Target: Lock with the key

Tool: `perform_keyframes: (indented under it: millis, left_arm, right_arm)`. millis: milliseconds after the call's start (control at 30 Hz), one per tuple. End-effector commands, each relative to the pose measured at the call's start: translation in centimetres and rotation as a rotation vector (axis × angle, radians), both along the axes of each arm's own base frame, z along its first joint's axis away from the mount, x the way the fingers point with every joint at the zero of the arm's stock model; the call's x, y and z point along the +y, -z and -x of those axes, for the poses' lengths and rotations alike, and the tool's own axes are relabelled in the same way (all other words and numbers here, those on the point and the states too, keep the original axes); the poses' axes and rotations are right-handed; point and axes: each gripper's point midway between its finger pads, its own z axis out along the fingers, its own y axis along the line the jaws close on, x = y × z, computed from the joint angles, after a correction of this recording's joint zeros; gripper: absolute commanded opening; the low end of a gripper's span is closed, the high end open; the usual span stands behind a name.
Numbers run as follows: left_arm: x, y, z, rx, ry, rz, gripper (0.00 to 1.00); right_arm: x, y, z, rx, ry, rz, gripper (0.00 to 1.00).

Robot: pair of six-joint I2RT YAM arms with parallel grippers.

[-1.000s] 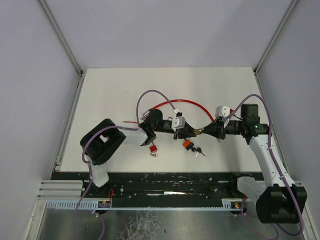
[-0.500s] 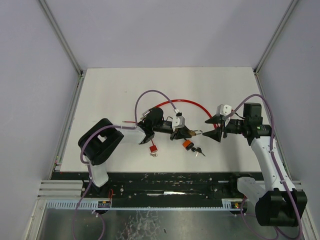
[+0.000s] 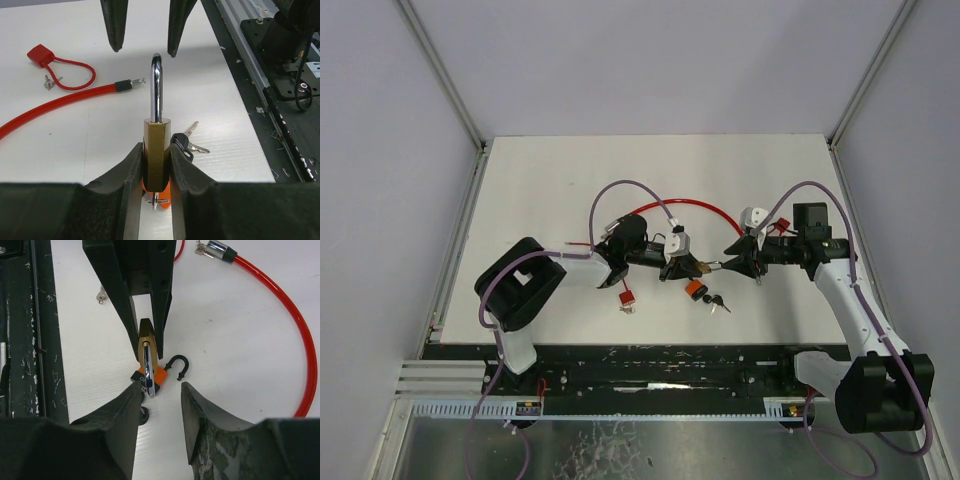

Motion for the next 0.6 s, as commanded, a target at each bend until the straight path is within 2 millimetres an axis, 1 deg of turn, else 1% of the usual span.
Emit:
perform_keyframes:
  millis: [0, 133, 267, 567]
  left_arm:
    - [-0.6, -3.5, -0.5, -0.086, 0.023, 0.072, 0.00]
    - [-0.6, -3.5, -0.5, -0.085, 0.018, 0.073, 0.00]
    - [-0.5, -3.5, -0.7, -0.084, 0.011, 0.072, 0.00]
    - [-0.6, -3.7, -0.7, -0.081, 0.009, 0.075, 0.00]
  right_arm:
    - [0.6, -0.4, -0.3, -0.029, -0.024, 0.013, 0.42]
    - [0.9, 0.0, -0.1, -0.021, -0.043, 0.029, 0.38]
    - [1.1, 0.3, 0.1, -0.011, -0.056, 0.037, 0.36]
    - [1.5, 0.9, 0.3, 0.002, -0.077, 0.055, 0.26]
